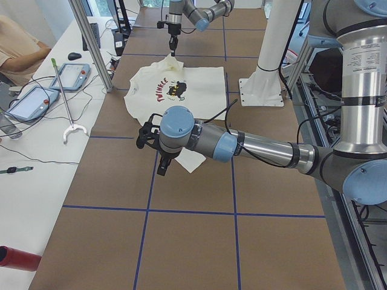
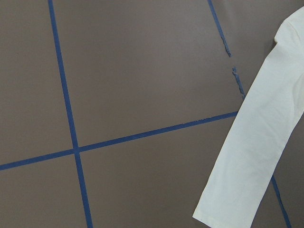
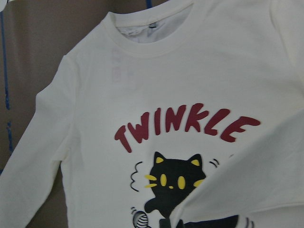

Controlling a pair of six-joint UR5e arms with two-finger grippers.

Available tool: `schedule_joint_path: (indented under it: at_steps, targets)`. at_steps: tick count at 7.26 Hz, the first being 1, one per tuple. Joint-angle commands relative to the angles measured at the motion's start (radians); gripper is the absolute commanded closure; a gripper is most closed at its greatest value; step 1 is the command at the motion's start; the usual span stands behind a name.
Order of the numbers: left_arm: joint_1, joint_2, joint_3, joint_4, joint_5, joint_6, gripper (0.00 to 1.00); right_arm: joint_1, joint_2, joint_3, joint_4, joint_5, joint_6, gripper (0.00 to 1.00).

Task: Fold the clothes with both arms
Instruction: 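Fold the sleeve across the shirt body with the right gripper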

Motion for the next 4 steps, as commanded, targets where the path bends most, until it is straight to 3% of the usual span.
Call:
schedule_joint_path:
  at_steps: [1, 2, 3, 4]
  targets:
    - [0.0, 0.001, 0.008, -0.041, -0.001, -0.001, 0.0, -0.198, 0.345, -0.325, -0.008, -0.298, 0.067, 1.0]
    - [0.002, -0.004, 0.026, -0.059, -0.001, -0.001, 0.0, -0.262, 0.411, -0.417, -0.005, -0.405, 0.068, 1.0]
    - [0.002, -0.004, 0.061, -0.122, -0.001, -0.002, 0.0, -0.301, 0.471, -0.513, -0.004, -0.503, 0.068, 0.81]
    - [0.006, -0.007, 0.077, -0.133, -0.001, -0.005, 0.0, -0.309, 0.475, -0.589, 0.087, -0.543, 0.071, 0.08]
